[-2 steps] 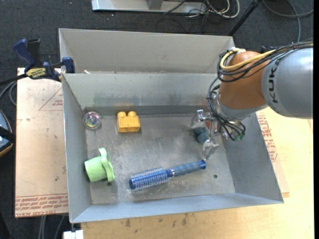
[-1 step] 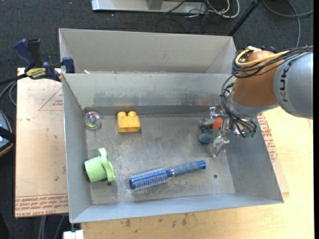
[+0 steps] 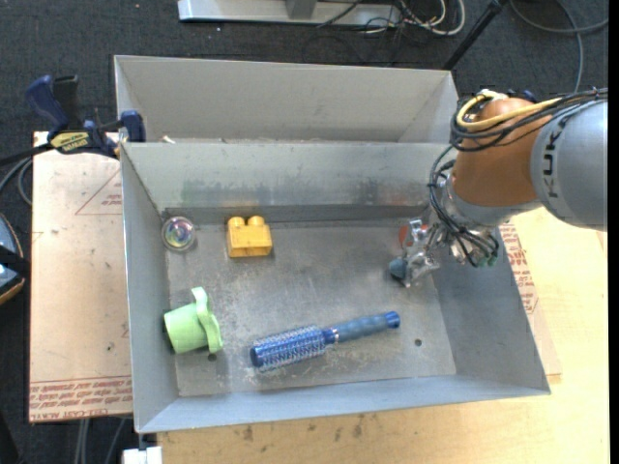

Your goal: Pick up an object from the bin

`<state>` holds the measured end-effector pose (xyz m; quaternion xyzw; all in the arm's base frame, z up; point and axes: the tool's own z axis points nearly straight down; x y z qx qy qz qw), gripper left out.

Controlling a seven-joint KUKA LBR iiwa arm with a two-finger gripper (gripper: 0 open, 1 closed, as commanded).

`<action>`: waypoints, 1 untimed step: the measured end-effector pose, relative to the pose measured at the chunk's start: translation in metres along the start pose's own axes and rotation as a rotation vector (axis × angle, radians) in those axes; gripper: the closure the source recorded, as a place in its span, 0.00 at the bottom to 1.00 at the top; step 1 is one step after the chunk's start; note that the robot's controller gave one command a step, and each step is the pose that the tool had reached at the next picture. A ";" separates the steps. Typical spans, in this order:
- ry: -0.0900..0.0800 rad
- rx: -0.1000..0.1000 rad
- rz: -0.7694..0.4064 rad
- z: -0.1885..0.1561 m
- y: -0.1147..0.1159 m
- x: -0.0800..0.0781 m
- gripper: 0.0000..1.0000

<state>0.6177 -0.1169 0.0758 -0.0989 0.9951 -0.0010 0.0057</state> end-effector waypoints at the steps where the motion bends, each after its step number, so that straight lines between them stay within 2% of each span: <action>1: 0.000 0.000 -0.072 -0.187 0.022 0.026 1.00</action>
Offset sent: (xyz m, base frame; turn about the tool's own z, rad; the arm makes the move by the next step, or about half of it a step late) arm -0.0345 0.0158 0.1810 -0.0733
